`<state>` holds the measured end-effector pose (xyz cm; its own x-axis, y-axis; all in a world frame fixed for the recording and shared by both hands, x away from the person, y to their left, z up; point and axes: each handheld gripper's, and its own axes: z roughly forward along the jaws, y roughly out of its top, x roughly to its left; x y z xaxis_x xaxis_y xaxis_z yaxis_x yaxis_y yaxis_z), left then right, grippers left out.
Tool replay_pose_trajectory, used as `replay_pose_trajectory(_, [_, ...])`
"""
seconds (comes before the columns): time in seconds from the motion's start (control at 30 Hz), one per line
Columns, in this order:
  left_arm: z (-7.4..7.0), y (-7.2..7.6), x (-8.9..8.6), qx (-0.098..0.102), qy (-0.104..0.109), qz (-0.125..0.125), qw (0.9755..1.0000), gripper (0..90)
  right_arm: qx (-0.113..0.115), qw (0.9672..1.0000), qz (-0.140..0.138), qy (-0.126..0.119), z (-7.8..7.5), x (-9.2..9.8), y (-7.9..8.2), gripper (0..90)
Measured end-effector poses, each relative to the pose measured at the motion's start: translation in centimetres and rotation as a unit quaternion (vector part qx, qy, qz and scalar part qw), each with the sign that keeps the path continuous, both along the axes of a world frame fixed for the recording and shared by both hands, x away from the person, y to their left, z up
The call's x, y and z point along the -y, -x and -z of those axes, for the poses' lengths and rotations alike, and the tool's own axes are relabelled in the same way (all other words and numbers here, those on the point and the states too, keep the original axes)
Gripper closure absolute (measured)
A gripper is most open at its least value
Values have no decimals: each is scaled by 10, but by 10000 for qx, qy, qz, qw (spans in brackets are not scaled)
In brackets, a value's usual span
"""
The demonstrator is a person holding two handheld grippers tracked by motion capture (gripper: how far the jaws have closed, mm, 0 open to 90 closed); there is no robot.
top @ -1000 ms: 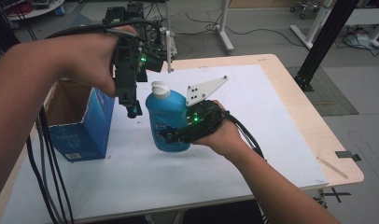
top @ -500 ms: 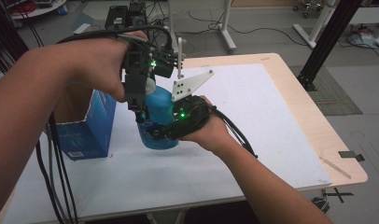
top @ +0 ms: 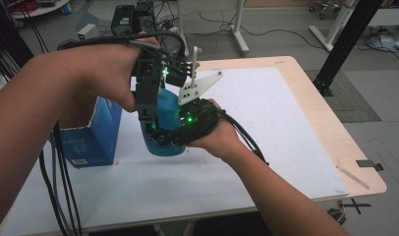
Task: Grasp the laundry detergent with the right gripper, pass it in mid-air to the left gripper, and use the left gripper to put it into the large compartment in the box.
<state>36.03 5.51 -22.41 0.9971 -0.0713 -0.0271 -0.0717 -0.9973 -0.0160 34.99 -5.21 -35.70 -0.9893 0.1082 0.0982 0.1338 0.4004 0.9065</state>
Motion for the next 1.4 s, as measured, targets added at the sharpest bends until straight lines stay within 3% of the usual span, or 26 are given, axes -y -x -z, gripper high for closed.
replay_pose_trajectory(0.27, [3, 0, 0, 92, -52, -32, 9999, 44, 4, 10000, -10, 14, 0, 0, 1, 459])
replay_pose_trajectory(0.33, [1, 0, -1, 43, -9, -35, 10000, 119, 6, 10000, -13, 6, 0, 0, 1, 459])
replay_pose_trajectory(0.67, [2, -1, 2, 137, -21, -59, 9999, 120, -9, 10000, -23, 1, -1, 1, 1, 459])
replay_pose_trajectory(1.4, [5, 0, 3, 335, -7, -71, 9994, 230, 0, 10000, -53, 22, 0, 1, 0, 460])
